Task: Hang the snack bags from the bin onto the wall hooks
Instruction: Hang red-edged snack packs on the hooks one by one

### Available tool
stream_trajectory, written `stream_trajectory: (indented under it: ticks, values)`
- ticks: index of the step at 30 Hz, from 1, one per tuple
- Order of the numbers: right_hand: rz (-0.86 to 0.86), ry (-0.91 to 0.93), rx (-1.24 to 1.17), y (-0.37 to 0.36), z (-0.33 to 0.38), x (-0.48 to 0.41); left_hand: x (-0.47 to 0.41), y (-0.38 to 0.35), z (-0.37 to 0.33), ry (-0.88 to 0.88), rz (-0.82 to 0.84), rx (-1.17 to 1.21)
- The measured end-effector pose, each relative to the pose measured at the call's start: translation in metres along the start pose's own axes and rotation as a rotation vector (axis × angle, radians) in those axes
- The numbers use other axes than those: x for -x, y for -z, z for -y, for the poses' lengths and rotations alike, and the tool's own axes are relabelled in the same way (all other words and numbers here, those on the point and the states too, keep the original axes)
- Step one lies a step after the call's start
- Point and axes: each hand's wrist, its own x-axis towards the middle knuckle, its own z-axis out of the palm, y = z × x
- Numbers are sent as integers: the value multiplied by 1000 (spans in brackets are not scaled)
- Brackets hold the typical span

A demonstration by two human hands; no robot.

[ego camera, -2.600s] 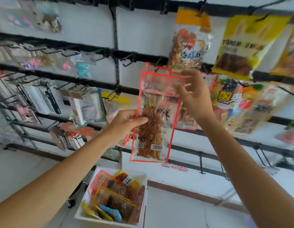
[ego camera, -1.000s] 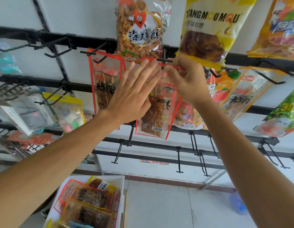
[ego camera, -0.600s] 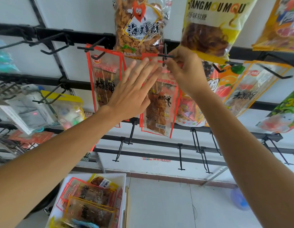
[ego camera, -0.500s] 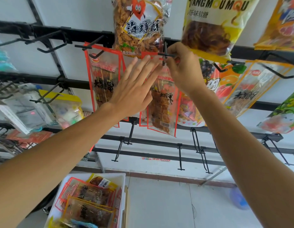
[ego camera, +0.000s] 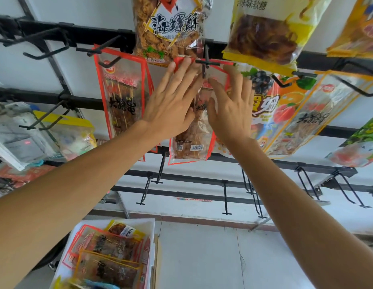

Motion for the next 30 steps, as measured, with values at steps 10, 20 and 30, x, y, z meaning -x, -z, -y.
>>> stream_trajectory:
  ticks: [10,20,30]
  values:
    - [319,-70,0,41,11,31,34,17,1,-41,132,74]
    - [948,-19,-291,71,57,55,106,56,1,64,486,334]
    - [1134,266,-450,35,161,86,230,86,42,472,851,407]
